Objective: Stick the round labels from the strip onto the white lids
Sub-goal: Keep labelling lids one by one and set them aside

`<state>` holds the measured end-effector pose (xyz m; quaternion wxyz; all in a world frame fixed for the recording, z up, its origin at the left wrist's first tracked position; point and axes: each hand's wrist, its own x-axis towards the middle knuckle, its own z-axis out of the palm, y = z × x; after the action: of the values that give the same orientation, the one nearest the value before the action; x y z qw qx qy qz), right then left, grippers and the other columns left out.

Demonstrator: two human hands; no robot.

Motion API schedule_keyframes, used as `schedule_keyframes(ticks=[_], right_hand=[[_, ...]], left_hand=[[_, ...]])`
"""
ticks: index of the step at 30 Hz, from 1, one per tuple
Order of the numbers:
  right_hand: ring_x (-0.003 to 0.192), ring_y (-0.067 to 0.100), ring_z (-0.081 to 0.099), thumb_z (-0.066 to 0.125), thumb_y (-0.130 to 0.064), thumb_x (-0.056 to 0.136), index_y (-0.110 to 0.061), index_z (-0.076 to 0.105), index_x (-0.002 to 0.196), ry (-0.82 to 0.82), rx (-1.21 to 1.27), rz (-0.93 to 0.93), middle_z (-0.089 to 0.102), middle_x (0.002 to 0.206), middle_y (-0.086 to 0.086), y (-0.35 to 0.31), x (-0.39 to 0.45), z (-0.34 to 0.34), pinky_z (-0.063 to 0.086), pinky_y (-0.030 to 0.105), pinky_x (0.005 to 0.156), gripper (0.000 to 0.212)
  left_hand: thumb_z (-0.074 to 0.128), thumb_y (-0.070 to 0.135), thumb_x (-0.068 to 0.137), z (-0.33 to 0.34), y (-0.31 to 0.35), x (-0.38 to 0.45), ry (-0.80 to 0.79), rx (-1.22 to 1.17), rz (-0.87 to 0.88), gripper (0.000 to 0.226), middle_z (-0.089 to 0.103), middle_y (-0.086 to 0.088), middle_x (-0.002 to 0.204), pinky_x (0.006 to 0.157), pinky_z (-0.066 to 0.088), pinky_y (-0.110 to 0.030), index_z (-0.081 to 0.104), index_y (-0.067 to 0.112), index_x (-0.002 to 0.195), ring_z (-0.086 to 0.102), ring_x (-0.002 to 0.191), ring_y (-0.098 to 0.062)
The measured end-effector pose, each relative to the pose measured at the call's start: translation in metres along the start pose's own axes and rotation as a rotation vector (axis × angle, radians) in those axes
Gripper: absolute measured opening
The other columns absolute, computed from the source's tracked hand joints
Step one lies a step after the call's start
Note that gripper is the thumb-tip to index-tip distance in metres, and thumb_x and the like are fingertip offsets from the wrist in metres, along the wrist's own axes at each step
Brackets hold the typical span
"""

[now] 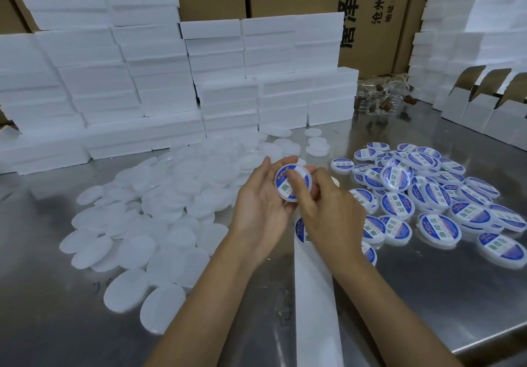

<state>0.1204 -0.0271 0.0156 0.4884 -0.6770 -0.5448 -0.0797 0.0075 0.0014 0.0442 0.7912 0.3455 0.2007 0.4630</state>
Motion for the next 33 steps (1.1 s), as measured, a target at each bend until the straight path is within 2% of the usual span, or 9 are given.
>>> schedule_keyframes(ticks=[5,8,11,16,19,24,27,30,33], right_hand=[[0.060,0.023,0.061,0.023,-0.053,0.097,-0.014,0.067,0.100,-0.012,0.028,0.002,0.065,0.068,0.003,0.007,0.001,-0.001,0.039,0.031,0.053,0.060],[0.054,0.014,0.052,0.021,-0.073,0.092,-0.027,0.052,0.089,-0.023,-0.035,-0.002,0.051,0.058,-0.011,0.006,-0.002,-0.001,0.026,0.027,0.049,0.056],[0.057,0.009,0.045,0.023,-0.089,0.079,-0.032,0.049,0.096,-0.066,-0.093,0.006,0.049,0.058,-0.015,0.004,-0.004,0.000,0.029,0.028,0.052,0.065],[0.059,0.025,0.054,0.017,-0.065,0.094,-0.024,0.038,0.086,-0.086,-0.041,-0.044,0.045,0.057,-0.011,0.005,-0.003,0.000,0.028,0.032,0.050,0.046],[0.070,0.030,0.058,0.021,-0.058,0.099,-0.024,0.046,0.091,-0.095,0.057,-0.004,0.062,0.070,-0.001,0.006,-0.003,0.003,0.040,0.038,0.059,0.044],[0.059,0.016,0.050,0.037,-0.038,0.105,-0.024,0.044,0.077,-0.070,0.308,0.138,0.051,0.060,-0.006,0.011,0.001,0.005,0.033,0.035,0.055,0.033],[0.056,0.013,0.046,0.037,-0.048,0.103,-0.030,0.038,0.072,-0.121,0.336,0.101,0.049,0.058,-0.007,0.011,-0.002,0.004,0.033,0.035,0.055,0.036],[0.055,0.014,0.046,0.037,-0.071,0.091,-0.024,0.034,0.068,-0.206,0.244,0.060,0.046,0.054,-0.008,0.008,-0.008,0.004,0.034,0.033,0.054,0.052],[0.054,0.012,0.046,0.040,-0.063,0.094,-0.025,0.034,0.063,-0.207,0.260,0.066,0.047,0.053,-0.010,0.006,-0.008,0.005,0.033,0.031,0.054,0.050]], left_hand=[[0.042,0.039,0.103,0.002,-0.003,-0.001,0.003,0.019,-0.002,0.042,0.072,-0.011,0.107,0.097,0.053,-0.036,0.066,0.007,0.114,0.067,0.105,-0.024],[0.039,0.041,0.104,0.004,-0.003,-0.002,-0.005,0.010,-0.026,0.045,0.071,-0.017,0.118,0.099,0.053,-0.037,0.061,0.007,0.123,0.065,0.110,-0.029],[0.038,0.044,0.105,0.004,-0.002,-0.002,-0.013,-0.002,-0.037,0.048,0.067,-0.022,0.125,0.105,0.048,-0.043,0.059,0.007,0.127,0.061,0.115,-0.034],[0.039,0.036,0.105,0.001,0.001,-0.001,-0.042,-0.043,-0.020,0.040,0.069,-0.021,0.122,0.100,0.052,-0.038,0.061,0.007,0.121,0.063,0.116,-0.032],[0.043,0.014,0.105,0.000,-0.003,0.003,-0.025,0.244,0.077,0.026,0.071,-0.012,0.118,0.090,0.058,-0.032,0.060,0.012,0.125,0.070,0.105,-0.021],[0.062,0.004,0.098,-0.007,-0.001,0.002,0.042,0.818,0.336,0.028,0.072,-0.004,0.105,0.066,0.056,-0.023,0.065,0.013,0.124,0.069,0.070,-0.012],[0.071,0.009,0.093,-0.007,0.003,-0.001,0.141,0.748,0.381,0.018,0.076,-0.006,0.084,0.053,0.054,-0.023,0.069,0.006,0.110,0.067,0.051,-0.019],[0.071,0.012,0.093,-0.006,0.005,-0.002,0.253,0.665,0.411,0.009,0.076,-0.011,0.081,0.051,0.057,-0.025,0.072,0.004,0.097,0.073,0.063,-0.022],[0.069,0.015,0.095,-0.007,0.003,-0.001,0.277,0.615,0.396,0.015,0.076,-0.013,0.081,0.051,0.058,-0.028,0.070,0.000,0.094,0.075,0.068,-0.021]])
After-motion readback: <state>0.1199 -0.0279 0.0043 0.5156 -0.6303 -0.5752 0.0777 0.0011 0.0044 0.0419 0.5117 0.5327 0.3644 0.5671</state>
